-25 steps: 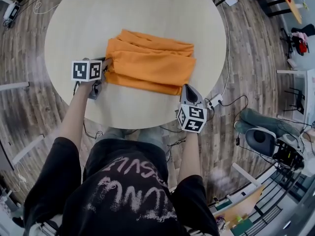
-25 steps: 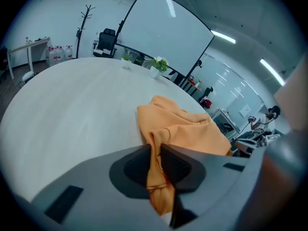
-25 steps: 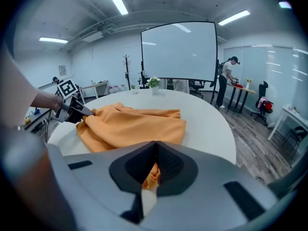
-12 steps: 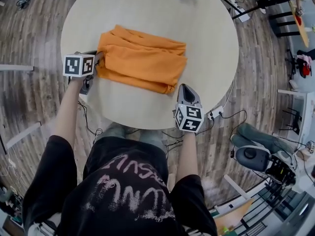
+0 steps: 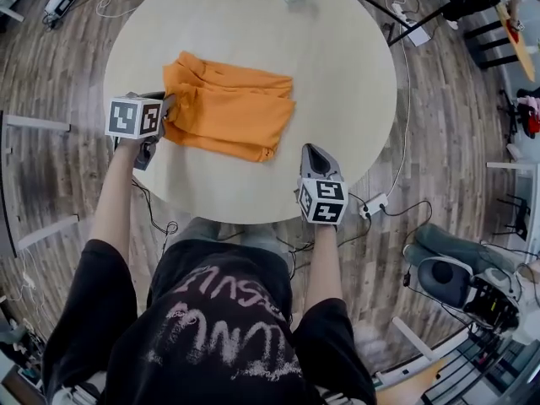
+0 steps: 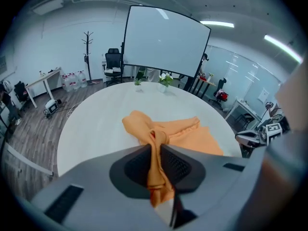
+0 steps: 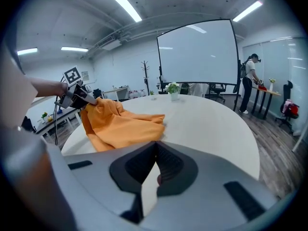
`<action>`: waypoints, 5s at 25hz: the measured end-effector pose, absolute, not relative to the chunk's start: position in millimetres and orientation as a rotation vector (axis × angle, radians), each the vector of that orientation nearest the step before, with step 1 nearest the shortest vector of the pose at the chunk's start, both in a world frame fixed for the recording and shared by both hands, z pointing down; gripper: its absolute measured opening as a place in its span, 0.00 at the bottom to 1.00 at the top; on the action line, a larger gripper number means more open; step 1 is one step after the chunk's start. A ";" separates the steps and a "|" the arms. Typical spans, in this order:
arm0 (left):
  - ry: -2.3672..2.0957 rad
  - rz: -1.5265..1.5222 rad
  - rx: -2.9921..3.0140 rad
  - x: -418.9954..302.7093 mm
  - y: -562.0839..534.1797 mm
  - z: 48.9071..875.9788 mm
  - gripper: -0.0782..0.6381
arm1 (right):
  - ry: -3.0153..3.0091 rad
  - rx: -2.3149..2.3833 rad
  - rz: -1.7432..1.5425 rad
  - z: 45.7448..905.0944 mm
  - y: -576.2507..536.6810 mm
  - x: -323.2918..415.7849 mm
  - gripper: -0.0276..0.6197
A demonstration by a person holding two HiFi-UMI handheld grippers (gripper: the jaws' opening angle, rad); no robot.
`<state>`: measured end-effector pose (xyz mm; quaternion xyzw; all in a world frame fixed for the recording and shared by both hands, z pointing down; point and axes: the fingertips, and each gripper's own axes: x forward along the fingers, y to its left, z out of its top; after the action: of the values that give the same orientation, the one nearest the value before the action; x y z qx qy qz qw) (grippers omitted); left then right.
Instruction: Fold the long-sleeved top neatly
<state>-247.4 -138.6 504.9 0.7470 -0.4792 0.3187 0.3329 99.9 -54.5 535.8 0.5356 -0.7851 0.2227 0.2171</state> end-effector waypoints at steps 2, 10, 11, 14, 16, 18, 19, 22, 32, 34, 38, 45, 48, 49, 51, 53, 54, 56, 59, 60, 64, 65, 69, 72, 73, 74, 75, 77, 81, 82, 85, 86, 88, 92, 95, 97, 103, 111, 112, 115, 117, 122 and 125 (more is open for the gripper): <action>-1.263 0.855 1.961 -226.7 -135.7 491.9 0.20 | -2.209 1.461 0.636 534.2 -53.6 111.0 0.05; -1.285 0.979 1.981 -130.3 -117.2 459.6 0.19 | -2.315 1.388 0.678 530.4 -41.9 150.4 0.05; -1.275 1.005 1.983 -117.3 -115.2 459.7 0.19 | -2.323 1.385 0.686 529.9 -40.1 155.0 0.05; -1.240 1.081 1.987 -78.6 -113.6 464.0 0.18 | -2.342 1.377 0.715 528.3 -36.2 169.0 0.05; -1.219 1.147 1.992 -56.6 -113.1 470.0 0.18 | -2.343 1.374 0.728 530.7 -33.8 177.1 0.05; -1.205 1.227 1.991 -39.3 -109.0 479.2 0.18 | -2.339 1.373 0.745 537.0 -27.7 183.4 0.05; -1.200 1.263 1.987 -31.4 -106.5 483.5 0.18 | -2.337 1.374 0.755 540.2 -24.2 186.5 0.05; -1.202 1.328 1.975 -3.6 -106.4 487.2 0.18 | -2.335 1.371 0.785 546.4 -21.2 201.1 0.05; -1.183 1.410 2.026 80.4 -116.0 486.6 0.18 | -2.359 1.312 0.819 556.0 -30.8 213.1 0.05; -1.157 1.405 2.030 101.1 -117.0 497.1 0.18 | -2.368 1.296 0.820 556.4 -30.8 212.5 0.05; -1.088 1.204 2.000 137.5 -120.0 520.5 0.19 | -2.357 1.295 0.827 558.8 -29.3 217.7 0.05; -1.040 0.929 1.973 136.9 -125.2 529.4 0.16 | -2.334 1.311 0.817 561.0 -45.6 221.2 0.05; -1.021 0.876 1.977 134.4 -129.1 514.4 0.16 | -2.346 1.246 0.820 561.8 -61.8 203.9 0.05; -1.023 0.875 1.985 133.0 -130.4 509.7 0.16 | -2.348 1.208 0.814 564.6 -65.1 194.7 0.05; -1.024 0.880 2.006 132.0 -131.4 501.7 0.16 | -2.347 1.143 0.797 571.2 -68.2 177.9 0.05; -1.023 0.883 2.025 134.6 -131.0 494.9 0.16 | -2.353 1.112 0.807 576.3 -67.9 167.2 0.05; -1.021 0.883 2.035 137.7 -131.0 492.6 0.16 | -2.355 1.109 0.816 578.4 -67.2 164.9 0.05; -0.998 0.899 2.053 148.0 -130.1 494.4 0.16 | -2.355 1.113 0.829 582.3 -66.0 165.0 0.05; -0.939 0.941 2.059 167.5 -123.2 508.3 0.16 | -2.351 1.118 0.860 586.7 -61.9 167.8 0.05; -0.920 0.949 2.061 174.2 -120.4 512.5 0.16 | -2.348 1.120 0.864 587.8 -60.6 169.1 0.05; -0.812 0.987 2.083 194.6 -112.9 536.5 0.16 | -2.328 1.131 0.850 588.8 -51.9 180.9 0.05; -0.782 0.984 2.087 197.3 -111.5 542.2 0.16 | -2.318 1.141 0.849 589.2 -47.3 186.1 0.05; -0.714 0.942 2.091 203.2 -111.0 559.5 0.17 | -2.286 1.240 0.882 584.5 -32.7 213.9 0.05; -0.703 0.915 2.096 208.5 -109.3 570.8 0.18 | -2.257 1.309 0.888 582.4 -25.0 232.0 0.05; -0.698 0.912 2.108 210.5 -106.4 571.7 0.20 | -2.247 1.325 0.886 582.3 -22.2 236.3 0.05; -0.687 0.906 2.124 212.7 -102.5 570.3 0.21 | -2.238 1.341 0.884 581.8 -19.9 240.1 0.05; -0.671 0.896 2.146 215.2 -97.8 566.7 0.23 | -2.230 1.358 0.883 581.0 -18.1 243.7 0.05; -0.640 0.880 2.208 220.8 -89.3 555.0 0.29 | -2.217 1.394 0.876 578.2 -17.1 251.5 0.05; -0.627 0.947 2.382 220.4 -78.9 534.7 0.33 | -2.213 1.453 0.841 569.1 -22.1 257.3 0.05; -0.622 0.960 2.414 218.2 -74.8 530.7 0.33 | -2.214 1.460 0.832 566.9 -22.5 255.3 0.05; -0.596 0.914 2.460 210.2 -60.5 517.7 0.33 | -2.216 1.466 0.810 560.8 -20.2 245.3 0.05; -0.575 0.887 2.462 208.3 -55.0 513.7 0.33 | -2.215 1.469 0.804 558.2 -19.0 242.5 0.05; -0.539 0.857 2.459 203.7 -44.9 508.1 0.30 | -2.211 1.481 0.791 552.5 -16.3 239.1 0.05; -0.600 0.809 2.475 174.9 -38.1 502.0 0.14 | -2.196 1.514 0.747 542.9 -6.7 228.6 0.05; -0.667 0.721 2.463 145.0 -39.5 493.0 0.12 | -2.174 1.555 0.708 530.6 -1.2 220.8 0.05; -0.685 0.679 2.470 127.6 -43.4 483.9 0.12 | -2.155 1.608 0.690 517.7 -2.0 218.5 0.05; -0.756 0.584 2.538 63.8 -47.8 452.1 0.12 | -2.103 1.769 0.628 480.8 10.8 193.7 0.05; -0.894 0.451 2.627 -28.5 -48.2 410.4 0.12 | -2.053 1.921 0.532 438.2 28.5 155.5 0.05; -0.909 0.441 2.629 -38.7 -48.1 406.5 0.12 | -2.047 1.934 0.517 432.8 30.6 151.2 0.05; -0.946 0.408 2.639 -66.5 -47.7 395.2 0.12 | -2.031 1.979 0.479 417.0 37.7 138.4 0.05; -0.963 0.387 2.656 -81.6 -46.4 387.5 0.12 | -2.019 2.017 0.462 407.6 43.8 131.7 0.05; -0.986 0.332 2.715 -105.4 -45.4 362.8 0.12 | -1.968 2.107 0.400 382.6 56.1 125.3 0.05; -1.002 0.304 2.745 -117.4 -46.1 349.9 0.12 | -1.938 2.154 0.373 369.5 63.7 123.2 0.05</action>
<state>-117.4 -46.1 349.9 0.9295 -0.3392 0.1030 0.1017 123.2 63.7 369.5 0.7328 -0.6594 0.1270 0.1100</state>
